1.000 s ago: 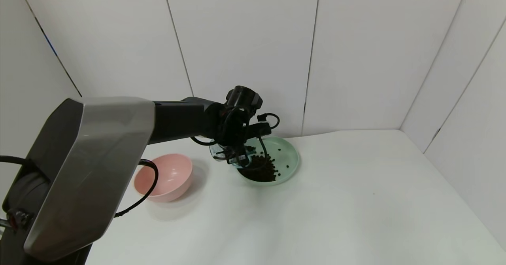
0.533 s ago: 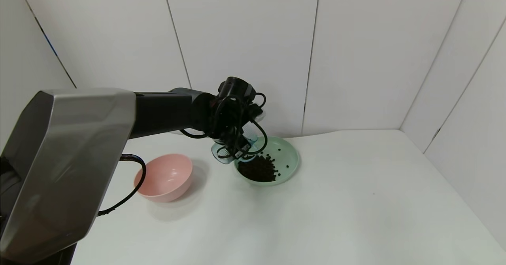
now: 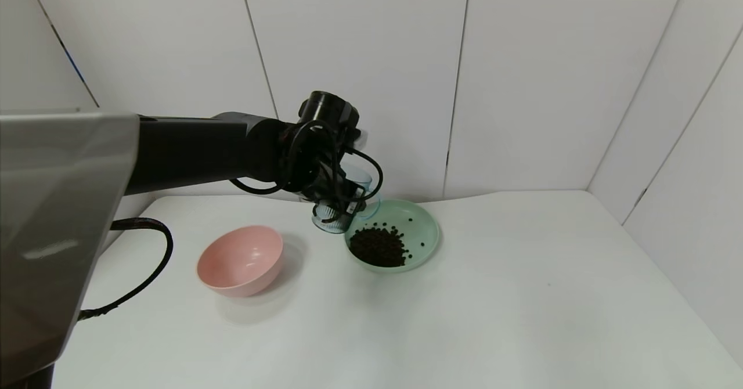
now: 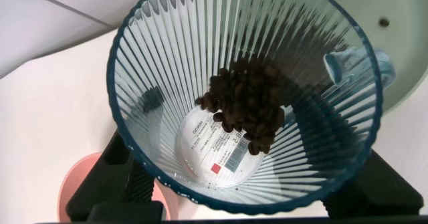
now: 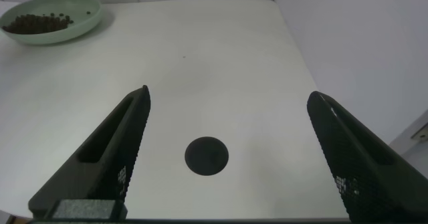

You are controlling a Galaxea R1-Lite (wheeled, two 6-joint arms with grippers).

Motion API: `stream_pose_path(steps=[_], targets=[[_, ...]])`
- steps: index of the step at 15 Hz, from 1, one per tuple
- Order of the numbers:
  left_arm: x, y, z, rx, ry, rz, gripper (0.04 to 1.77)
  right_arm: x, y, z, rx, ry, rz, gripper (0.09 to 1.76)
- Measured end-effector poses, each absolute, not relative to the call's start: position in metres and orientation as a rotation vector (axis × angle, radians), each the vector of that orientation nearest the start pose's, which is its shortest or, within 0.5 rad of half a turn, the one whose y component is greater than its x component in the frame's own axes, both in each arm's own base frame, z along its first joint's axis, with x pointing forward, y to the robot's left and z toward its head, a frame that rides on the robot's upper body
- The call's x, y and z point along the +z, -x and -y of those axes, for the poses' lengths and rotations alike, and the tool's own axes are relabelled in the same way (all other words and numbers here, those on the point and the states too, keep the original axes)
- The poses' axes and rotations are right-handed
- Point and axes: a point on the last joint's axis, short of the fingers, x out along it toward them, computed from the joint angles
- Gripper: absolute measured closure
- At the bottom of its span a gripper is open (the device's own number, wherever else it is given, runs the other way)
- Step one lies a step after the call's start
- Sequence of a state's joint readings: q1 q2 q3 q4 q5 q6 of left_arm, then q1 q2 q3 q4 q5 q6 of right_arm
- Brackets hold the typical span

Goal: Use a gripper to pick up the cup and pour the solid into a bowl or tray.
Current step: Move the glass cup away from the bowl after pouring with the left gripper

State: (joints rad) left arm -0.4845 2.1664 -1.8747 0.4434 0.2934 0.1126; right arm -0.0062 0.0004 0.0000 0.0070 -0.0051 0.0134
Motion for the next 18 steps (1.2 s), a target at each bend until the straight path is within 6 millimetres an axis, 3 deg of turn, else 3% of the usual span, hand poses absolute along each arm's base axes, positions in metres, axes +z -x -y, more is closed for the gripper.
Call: stream_pose_path(steps=[9, 18], targets=[[0.188, -0.369, 0.185, -0.214, -0.239, -0.349, 0.50, 0.075, 0.023, 0.000, -0.011, -0.014, -0.007, 0.14], [0.154, -0.312, 0.164, -0.506, -0.169, -0.280, 0.50, 0.075, 0.023, 0.000, -0.011, -0.013, -0.007, 0.14]])
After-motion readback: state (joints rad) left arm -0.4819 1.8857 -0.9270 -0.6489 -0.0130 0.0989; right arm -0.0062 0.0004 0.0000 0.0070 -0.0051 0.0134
